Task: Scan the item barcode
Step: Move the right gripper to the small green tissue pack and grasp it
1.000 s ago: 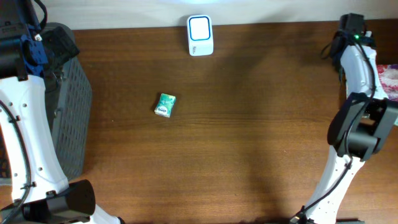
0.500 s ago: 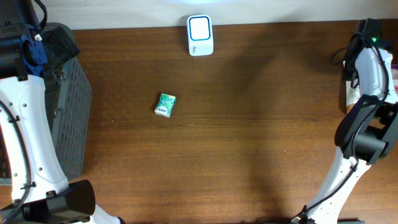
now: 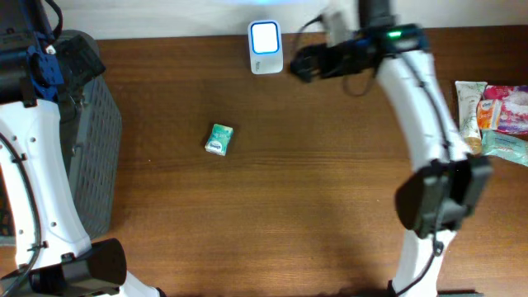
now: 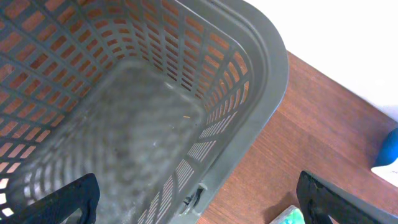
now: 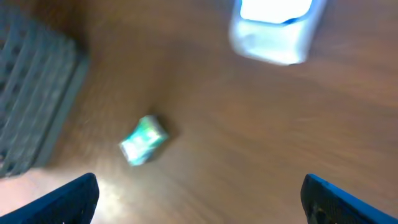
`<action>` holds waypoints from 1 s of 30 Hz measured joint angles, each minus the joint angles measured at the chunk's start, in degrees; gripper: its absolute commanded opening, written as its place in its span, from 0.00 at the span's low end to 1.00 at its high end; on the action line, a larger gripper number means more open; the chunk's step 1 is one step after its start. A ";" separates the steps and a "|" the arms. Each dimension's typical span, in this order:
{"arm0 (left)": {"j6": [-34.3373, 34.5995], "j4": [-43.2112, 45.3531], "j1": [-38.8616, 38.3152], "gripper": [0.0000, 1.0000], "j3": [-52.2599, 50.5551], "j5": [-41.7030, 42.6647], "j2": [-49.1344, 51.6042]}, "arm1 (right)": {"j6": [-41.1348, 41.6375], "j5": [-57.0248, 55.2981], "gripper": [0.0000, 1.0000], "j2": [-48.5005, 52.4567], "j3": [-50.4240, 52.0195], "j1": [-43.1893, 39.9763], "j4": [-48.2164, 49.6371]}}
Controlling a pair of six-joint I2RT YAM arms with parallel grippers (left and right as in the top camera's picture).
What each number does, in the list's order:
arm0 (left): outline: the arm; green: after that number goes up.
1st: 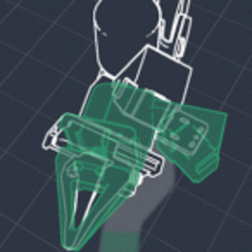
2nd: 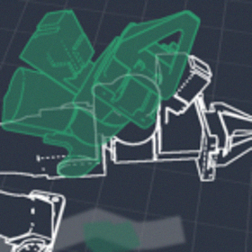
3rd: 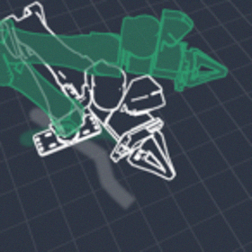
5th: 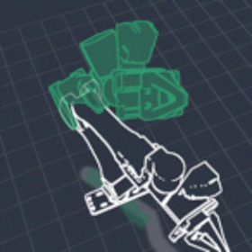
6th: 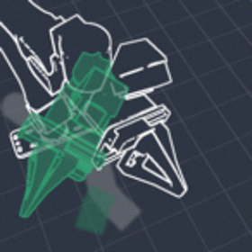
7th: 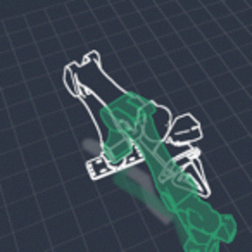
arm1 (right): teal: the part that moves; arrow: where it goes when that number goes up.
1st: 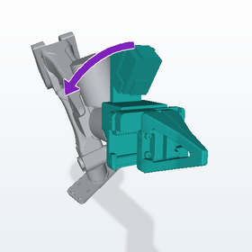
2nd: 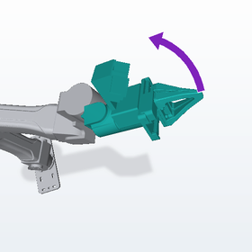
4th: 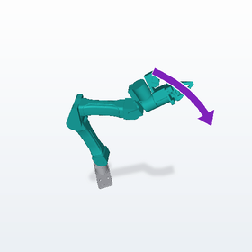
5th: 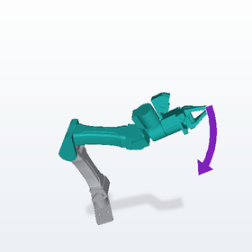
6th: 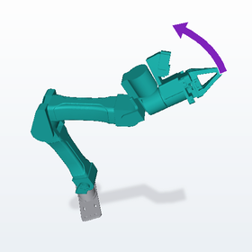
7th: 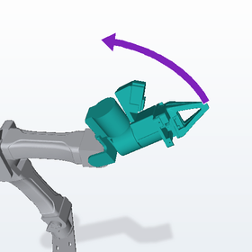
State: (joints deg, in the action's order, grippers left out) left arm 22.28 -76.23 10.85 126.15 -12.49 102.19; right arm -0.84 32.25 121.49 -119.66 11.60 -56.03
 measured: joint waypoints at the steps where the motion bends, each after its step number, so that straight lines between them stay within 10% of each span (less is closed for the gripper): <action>1: 0.00 0.00 0.00 0.99 0.00 0.00 0.00 | 0.24 0.72 0.99 1.75 0.07 2.56 1.22; 7: 0.00 0.02 0.00 0.99 0.00 0.00 0.00 | 12.61 -0.04 0.95 13.46 0.35 15.04 12.41; 9: 0.00 0.00 0.00 0.99 0.00 0.00 0.00 | 17.11 -2.49 0.59 16.81 0.61 17.88 14.08; 17: 0.00 0.00 0.00 0.99 0.00 0.00 0.00 | 25.18 -15.15 0.60 18.36 0.63 21.86 14.40; 30: -0.02 0.02 0.00 0.99 0.00 0.00 0.00 | 15.39 -27.96 0.30 18.40 1.11 26.47 -3.72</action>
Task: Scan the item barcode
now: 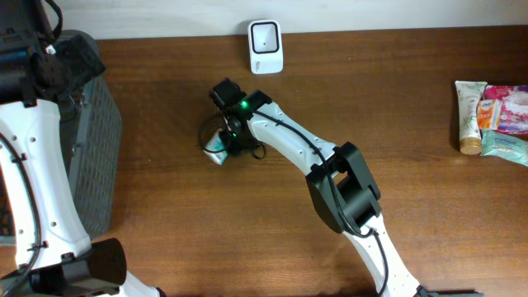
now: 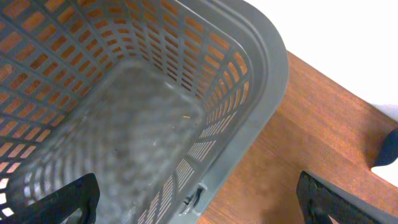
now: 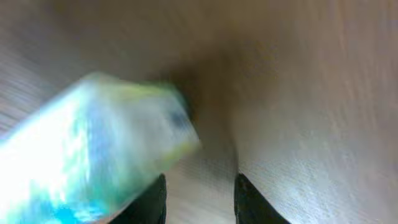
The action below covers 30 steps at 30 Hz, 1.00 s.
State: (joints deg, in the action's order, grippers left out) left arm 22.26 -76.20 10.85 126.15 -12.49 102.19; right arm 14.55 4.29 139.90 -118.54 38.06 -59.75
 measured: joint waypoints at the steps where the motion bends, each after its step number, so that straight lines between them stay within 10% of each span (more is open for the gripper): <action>1: 0.02 -0.07 0.00 0.99 0.00 0.02 0.00 | -0.22 -0.98 0.31 0.00 0.11 -0.04 -4.74; 9: 0.02 -0.02 0.00 0.99 0.00 0.00 0.00 | -0.81 -3.34 0.53 -3.69 -5.77 -0.11 -14.60; 11: 0.00 -0.02 0.00 0.99 0.00 0.00 0.00 | -0.94 -3.43 0.88 -5.20 -7.80 -0.11 -14.36; 13: 0.02 -0.02 0.00 0.99 0.00 0.00 0.00 | -0.98 -1.36 0.99 -6.03 -8.13 -0.13 -15.34; 16: 0.02 -0.02 0.00 0.99 0.00 0.00 0.00 | -1.01 2.23 0.99 -6.03 -8.11 -0.15 -15.91; 19: 0.02 -0.02 0.00 0.99 0.00 0.00 0.00 | -0.96 6.84 0.70 -6.03 -8.11 -0.13 -15.43; 30: 0.02 -0.02 0.00 0.99 0.00 0.00 0.00 | 34.75 6.51 0.86 -6.03 -8.11 -5.77 -12.24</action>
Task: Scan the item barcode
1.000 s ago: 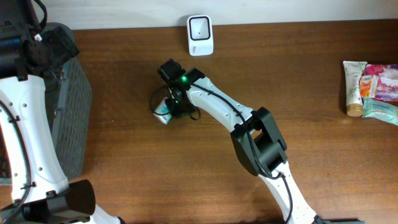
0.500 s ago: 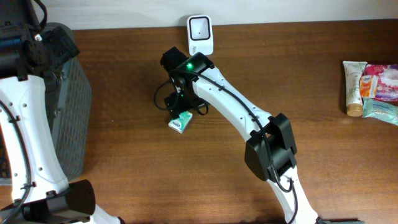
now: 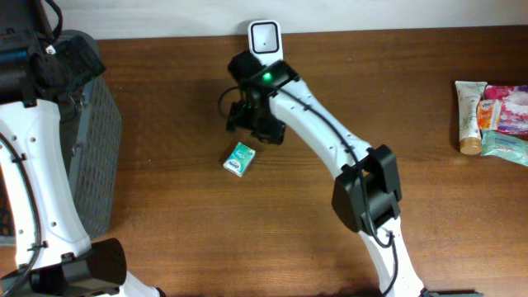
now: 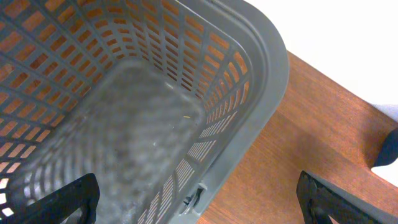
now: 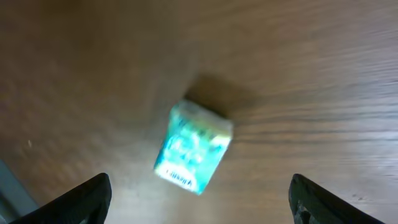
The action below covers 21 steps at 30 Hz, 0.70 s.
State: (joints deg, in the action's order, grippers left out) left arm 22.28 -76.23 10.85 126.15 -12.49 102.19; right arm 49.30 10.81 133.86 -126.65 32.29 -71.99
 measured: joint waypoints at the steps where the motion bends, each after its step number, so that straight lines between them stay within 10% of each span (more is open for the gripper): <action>1: 0.00 0.00 0.00 0.99 0.00 0.00 0.00 | 0.90 -0.02 0.86 0.00 0.00 -1.09 0.02; 21: 0.00 0.00 0.00 0.99 0.00 0.00 0.00 | 15.32 19.21 0.73 0.00 11.93 -1.97 6.12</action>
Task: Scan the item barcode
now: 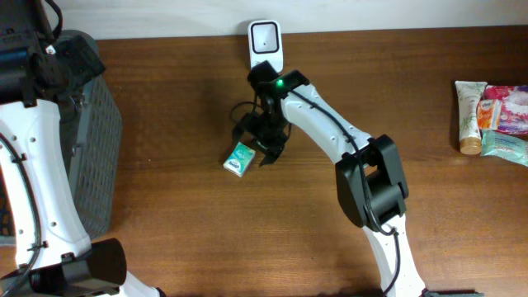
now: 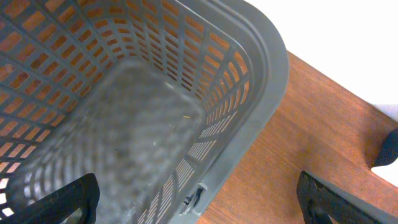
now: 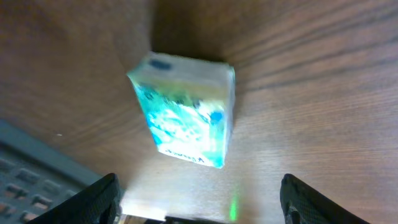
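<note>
A small green and white box (image 1: pixel 239 158) lies flat on the wooden table (image 1: pixel 165 214), left of the middle. My right gripper (image 1: pixel 264 142) hovers just right of and above it, open. In the right wrist view the box (image 3: pixel 186 109) sits ahead of the spread fingertips (image 3: pixel 102 199), not between them. The white scanner (image 1: pixel 265 45) stands at the table's back edge. My left gripper (image 2: pixel 199 202) hangs open over the grey basket (image 2: pixel 261 74), holding nothing.
The grey slatted basket (image 1: pixel 91 140) stands at the table's left edge under my left arm. Tubes and packets (image 1: pixel 491 115) lie in a pile at the far right edge.
My right gripper has moved down and a little right, closer to the box, which now fills more of the right wrist view. The box itself and the left arm have not moved.
My right gripper was open near the scanner, with the box lying further left. Then it was down at the box. After that the box lay shifted right and nearer, turned, with the gripper open above it. Now the gripper is close beside it.
</note>
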`<action>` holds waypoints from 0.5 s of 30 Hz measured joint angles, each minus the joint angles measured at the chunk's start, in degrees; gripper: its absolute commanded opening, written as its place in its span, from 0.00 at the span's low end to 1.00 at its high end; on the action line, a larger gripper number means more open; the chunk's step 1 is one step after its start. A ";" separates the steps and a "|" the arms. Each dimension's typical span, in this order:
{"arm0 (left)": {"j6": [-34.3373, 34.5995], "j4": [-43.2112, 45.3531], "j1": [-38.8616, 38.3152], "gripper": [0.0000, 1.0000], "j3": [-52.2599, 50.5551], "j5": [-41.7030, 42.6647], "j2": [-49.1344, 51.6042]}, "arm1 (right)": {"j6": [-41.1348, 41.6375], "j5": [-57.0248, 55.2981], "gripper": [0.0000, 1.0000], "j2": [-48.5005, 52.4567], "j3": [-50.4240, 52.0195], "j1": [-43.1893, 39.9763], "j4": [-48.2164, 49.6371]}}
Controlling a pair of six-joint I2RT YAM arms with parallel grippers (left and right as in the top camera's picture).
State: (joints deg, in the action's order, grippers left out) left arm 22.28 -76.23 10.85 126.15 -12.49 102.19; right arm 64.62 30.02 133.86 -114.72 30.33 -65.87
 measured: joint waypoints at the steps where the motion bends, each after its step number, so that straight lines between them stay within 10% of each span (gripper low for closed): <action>1: 0.00 0.00 0.00 0.99 0.00 0.00 0.00 | 0.46 -0.74 0.73 0.00 0.04 0.17 -0.22; 12: 0.00 0.02 0.00 0.99 0.00 0.00 0.00 | 2.84 -2.40 0.62 -0.44 11.17 1.62 12.61; 15: 0.00 0.00 0.00 0.99 0.00 0.00 0.00 | 0.42 -2.29 0.22 -0.81 11.91 1.64 15.28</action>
State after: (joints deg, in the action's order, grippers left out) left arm 22.28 -76.23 10.85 126.15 -12.49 102.19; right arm 65.04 27.73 133.05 -102.80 31.97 -50.59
